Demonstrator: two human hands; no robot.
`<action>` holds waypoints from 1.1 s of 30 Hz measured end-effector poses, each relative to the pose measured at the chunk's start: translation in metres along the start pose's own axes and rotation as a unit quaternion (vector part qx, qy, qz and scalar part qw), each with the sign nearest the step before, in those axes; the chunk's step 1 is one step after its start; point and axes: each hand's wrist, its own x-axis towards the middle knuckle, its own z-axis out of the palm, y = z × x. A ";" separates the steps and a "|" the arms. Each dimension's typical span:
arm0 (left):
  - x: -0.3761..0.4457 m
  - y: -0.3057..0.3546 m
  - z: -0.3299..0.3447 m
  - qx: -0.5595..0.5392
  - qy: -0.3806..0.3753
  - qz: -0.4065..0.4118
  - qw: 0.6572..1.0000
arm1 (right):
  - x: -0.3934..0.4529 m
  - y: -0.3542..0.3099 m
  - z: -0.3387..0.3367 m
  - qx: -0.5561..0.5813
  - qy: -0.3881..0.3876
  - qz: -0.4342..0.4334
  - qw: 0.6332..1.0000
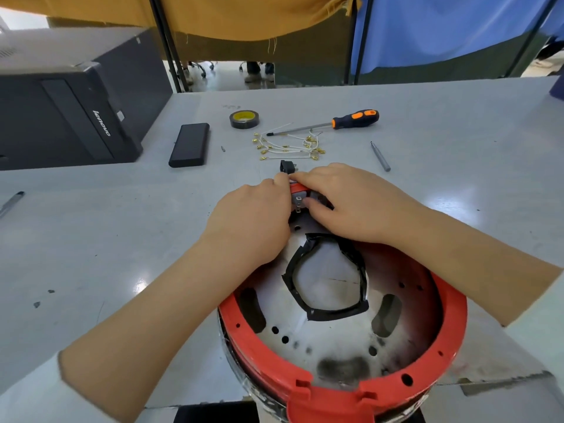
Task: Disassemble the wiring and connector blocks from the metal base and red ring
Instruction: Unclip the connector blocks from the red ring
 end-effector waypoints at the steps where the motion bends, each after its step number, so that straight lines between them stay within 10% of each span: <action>1: 0.000 -0.001 0.001 -0.013 -0.004 0.006 1.000 | -0.001 0.000 -0.001 -0.002 -0.002 -0.002 1.000; 33: 0.009 -0.006 0.000 -0.058 -0.019 -0.017 0.998 | 0.003 0.003 0.009 -0.045 0.030 0.018 0.998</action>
